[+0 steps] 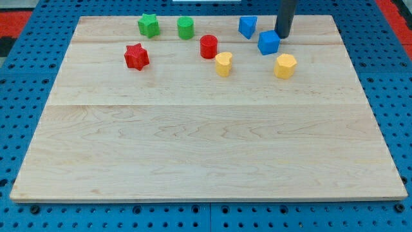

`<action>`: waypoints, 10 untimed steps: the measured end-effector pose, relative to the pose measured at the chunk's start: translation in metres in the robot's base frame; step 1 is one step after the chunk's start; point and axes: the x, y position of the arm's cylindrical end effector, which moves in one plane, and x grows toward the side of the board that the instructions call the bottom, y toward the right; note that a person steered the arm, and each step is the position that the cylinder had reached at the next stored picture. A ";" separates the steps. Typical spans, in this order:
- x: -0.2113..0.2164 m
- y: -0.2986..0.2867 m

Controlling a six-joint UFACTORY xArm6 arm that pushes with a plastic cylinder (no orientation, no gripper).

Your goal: Move blue cube to the left of yellow hexagon

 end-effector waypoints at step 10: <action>0.123 -0.064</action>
